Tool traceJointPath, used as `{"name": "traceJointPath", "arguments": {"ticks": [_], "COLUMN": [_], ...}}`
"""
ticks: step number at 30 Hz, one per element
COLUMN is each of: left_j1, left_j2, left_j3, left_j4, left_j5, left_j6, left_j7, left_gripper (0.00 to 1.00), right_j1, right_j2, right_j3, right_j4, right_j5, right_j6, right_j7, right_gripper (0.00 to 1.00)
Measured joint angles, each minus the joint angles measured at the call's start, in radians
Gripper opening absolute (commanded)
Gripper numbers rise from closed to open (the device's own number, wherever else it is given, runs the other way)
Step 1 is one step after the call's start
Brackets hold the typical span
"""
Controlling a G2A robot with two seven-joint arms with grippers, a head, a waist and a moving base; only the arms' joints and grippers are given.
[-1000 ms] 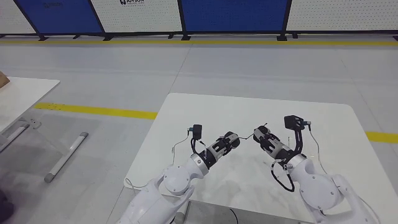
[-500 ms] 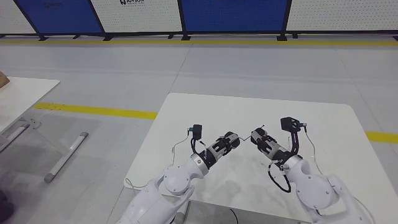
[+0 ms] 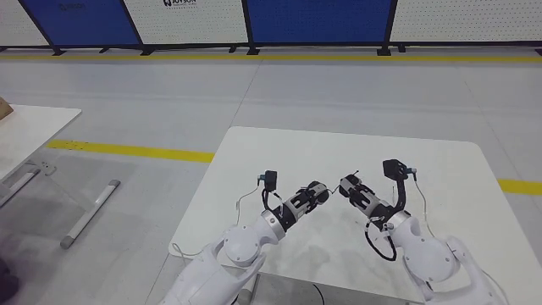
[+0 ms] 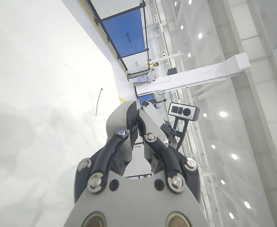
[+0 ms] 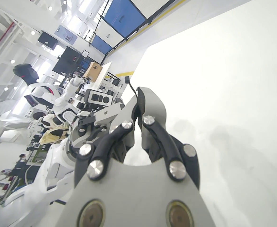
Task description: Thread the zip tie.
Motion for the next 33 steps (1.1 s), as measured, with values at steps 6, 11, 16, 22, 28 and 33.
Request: {"name": "traceJointPath", "arguments": {"ticks": [6, 11, 16, 22, 28, 33], "left_j1": [0.005, 0.005, 0.005, 0.004, 0.003, -0.004], "left_j2": [0.001, 0.000, -0.003, -0.004, -0.005, -0.007], "left_j3": [-0.010, -0.017, -0.019, -0.020, -0.018, -0.011], "left_j4": [-0.007, -0.003, 0.002, -0.001, 0.001, 0.010], "left_j5": [-0.048, -0.052, -0.074, -0.076, -0.064, -0.061], "left_j6": [-0.031, -0.019, -0.023, -0.026, -0.012, -0.004], "left_j7": [-0.042, -0.025, -0.004, -0.002, 0.004, 0.001], "left_gripper": [0.00, 0.00, 0.00, 0.00, 0.00, 0.00], "right_j1": [-0.004, -0.005, -0.015, -0.012, -0.019, -0.030], "right_j2": [-0.002, -0.005, -0.005, -0.009, -0.010, -0.009], "right_j3": [0.006, 0.013, 0.021, 0.019, 0.034, 0.048], "right_j4": [0.006, 0.005, -0.003, 0.005, 0.000, -0.005], "right_j5": [0.001, 0.008, 0.002, 0.009, 0.014, 0.005], "right_j6": [-0.008, -0.012, -0.031, -0.026, -0.037, -0.055], "right_j7": [0.009, 0.008, 0.013, 0.022, 0.013, 0.012], "right_gripper": [0.00, 0.00, 0.00, 0.00, 0.25, 0.30]}}
